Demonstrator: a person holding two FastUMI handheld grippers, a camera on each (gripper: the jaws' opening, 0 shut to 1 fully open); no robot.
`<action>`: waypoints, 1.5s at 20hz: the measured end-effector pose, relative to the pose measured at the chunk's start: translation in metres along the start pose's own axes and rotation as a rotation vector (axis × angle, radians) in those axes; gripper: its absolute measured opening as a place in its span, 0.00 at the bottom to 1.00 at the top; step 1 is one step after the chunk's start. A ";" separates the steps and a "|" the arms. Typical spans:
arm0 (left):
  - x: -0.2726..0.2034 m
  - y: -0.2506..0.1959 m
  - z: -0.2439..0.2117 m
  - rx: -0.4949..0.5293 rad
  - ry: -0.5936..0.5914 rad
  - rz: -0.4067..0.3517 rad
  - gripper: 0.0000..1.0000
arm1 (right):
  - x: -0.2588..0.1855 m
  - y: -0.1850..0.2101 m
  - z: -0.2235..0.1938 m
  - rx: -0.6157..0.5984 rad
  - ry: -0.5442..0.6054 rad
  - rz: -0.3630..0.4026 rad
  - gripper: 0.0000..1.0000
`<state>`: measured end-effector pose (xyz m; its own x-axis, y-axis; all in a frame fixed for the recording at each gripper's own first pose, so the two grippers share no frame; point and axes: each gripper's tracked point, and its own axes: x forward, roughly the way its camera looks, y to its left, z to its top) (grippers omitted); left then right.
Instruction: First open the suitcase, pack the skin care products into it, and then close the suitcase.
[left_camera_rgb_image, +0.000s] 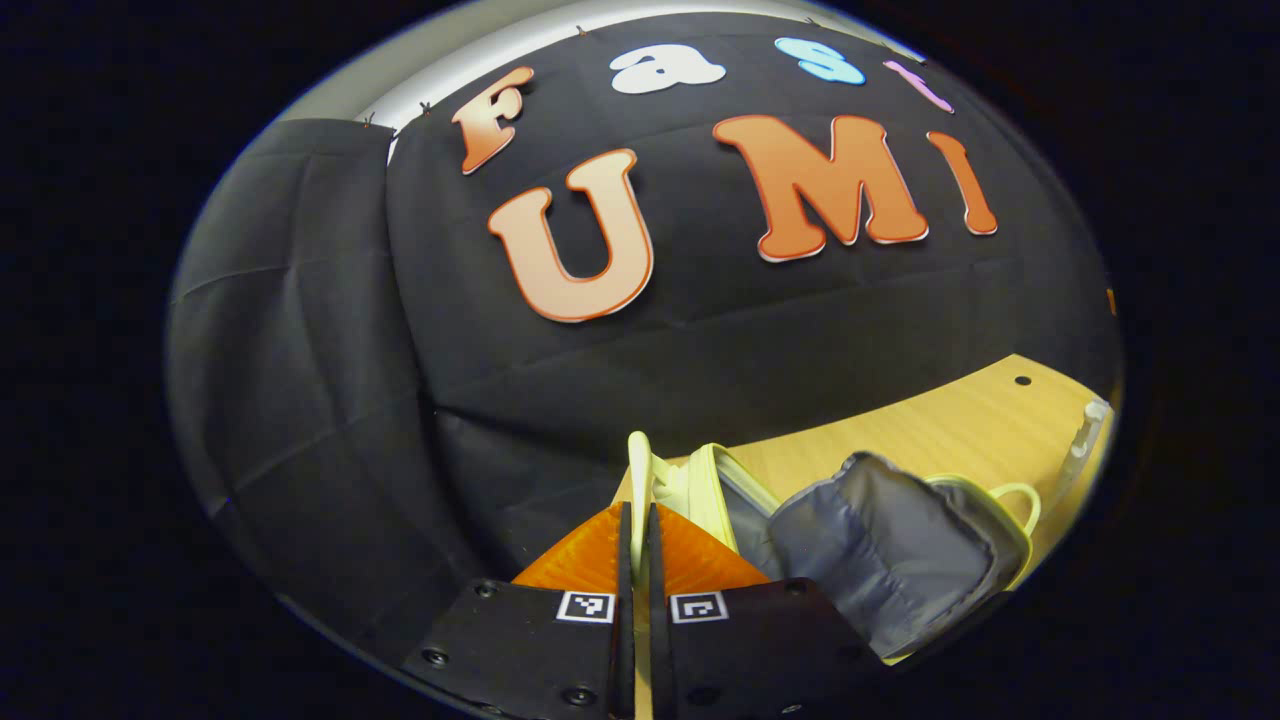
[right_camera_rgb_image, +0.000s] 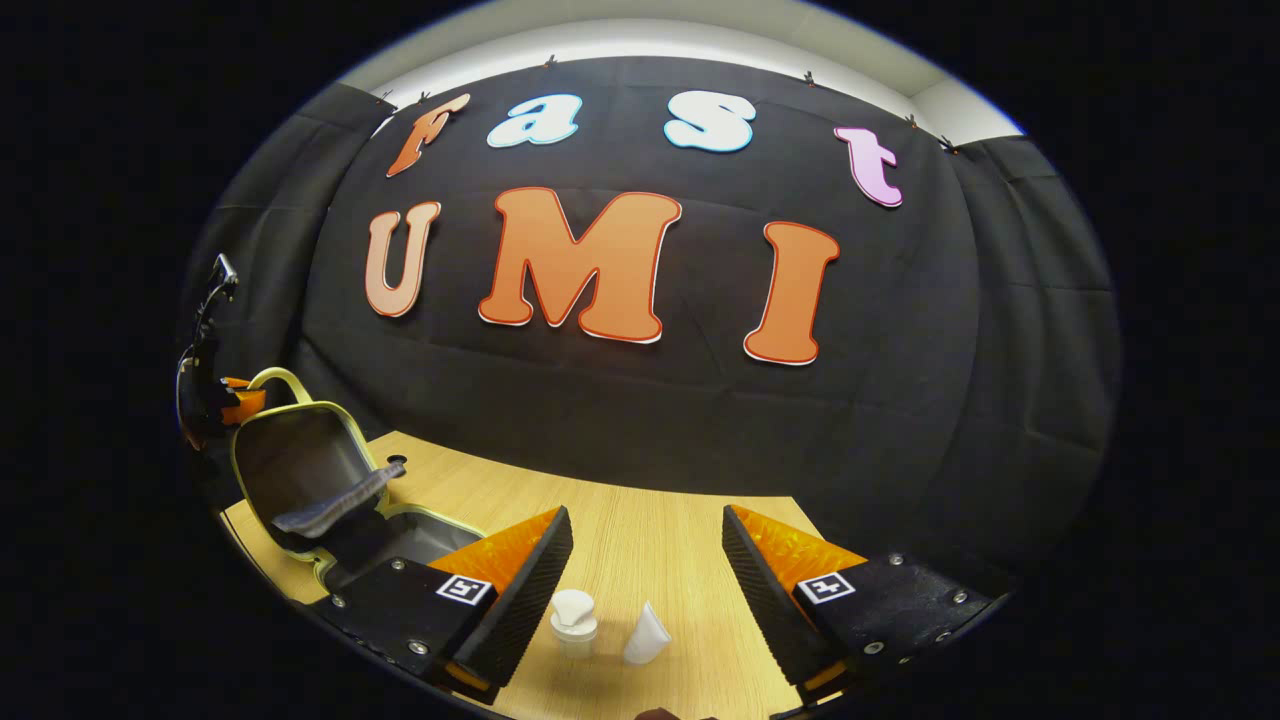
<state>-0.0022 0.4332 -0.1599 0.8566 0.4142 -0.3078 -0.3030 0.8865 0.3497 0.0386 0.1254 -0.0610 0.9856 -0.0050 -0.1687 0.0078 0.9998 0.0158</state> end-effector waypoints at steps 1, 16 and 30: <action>0.007 0.013 -0.013 0.018 0.022 0.012 0.06 | -0.001 0.004 -0.002 0.003 0.012 -0.002 0.95; 0.041 0.060 -0.129 0.025 0.184 0.080 0.19 | -0.008 0.030 -0.023 0.047 0.108 0.014 0.95; -0.050 -0.216 0.027 -0.017 -0.108 -0.290 0.95 | -0.013 -0.019 -0.059 0.033 0.122 0.041 0.95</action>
<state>0.0319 0.2161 -0.1962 0.9476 0.1197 -0.2961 -0.0455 0.9683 0.2457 0.0154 0.1070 -0.1168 0.9573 0.0404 -0.2862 -0.0249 0.9980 0.0577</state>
